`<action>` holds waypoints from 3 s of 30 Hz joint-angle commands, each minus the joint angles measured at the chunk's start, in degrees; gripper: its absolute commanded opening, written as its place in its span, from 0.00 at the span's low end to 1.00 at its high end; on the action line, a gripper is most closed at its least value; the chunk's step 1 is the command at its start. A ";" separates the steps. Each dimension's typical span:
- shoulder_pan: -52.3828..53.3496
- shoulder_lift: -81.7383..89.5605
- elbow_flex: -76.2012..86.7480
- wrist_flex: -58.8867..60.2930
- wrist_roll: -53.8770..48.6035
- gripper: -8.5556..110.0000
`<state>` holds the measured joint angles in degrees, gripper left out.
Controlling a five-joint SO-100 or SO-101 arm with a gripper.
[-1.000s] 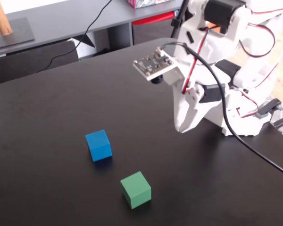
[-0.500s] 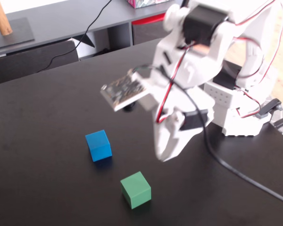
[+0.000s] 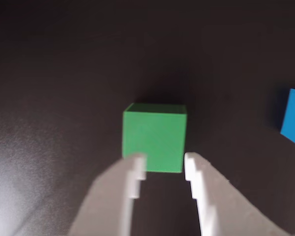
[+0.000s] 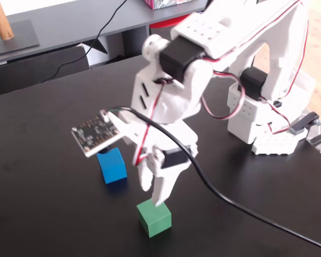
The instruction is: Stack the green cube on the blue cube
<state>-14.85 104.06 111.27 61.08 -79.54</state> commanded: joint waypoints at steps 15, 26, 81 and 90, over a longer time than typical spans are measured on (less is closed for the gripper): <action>5.01 -0.70 1.32 -4.39 -2.90 0.45; 5.27 -4.13 4.39 -8.70 -3.78 0.44; 1.76 -0.53 3.96 -5.89 0.00 0.10; 2.99 1.93 -11.60 7.21 1.58 0.10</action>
<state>-13.71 101.34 110.39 64.60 -78.05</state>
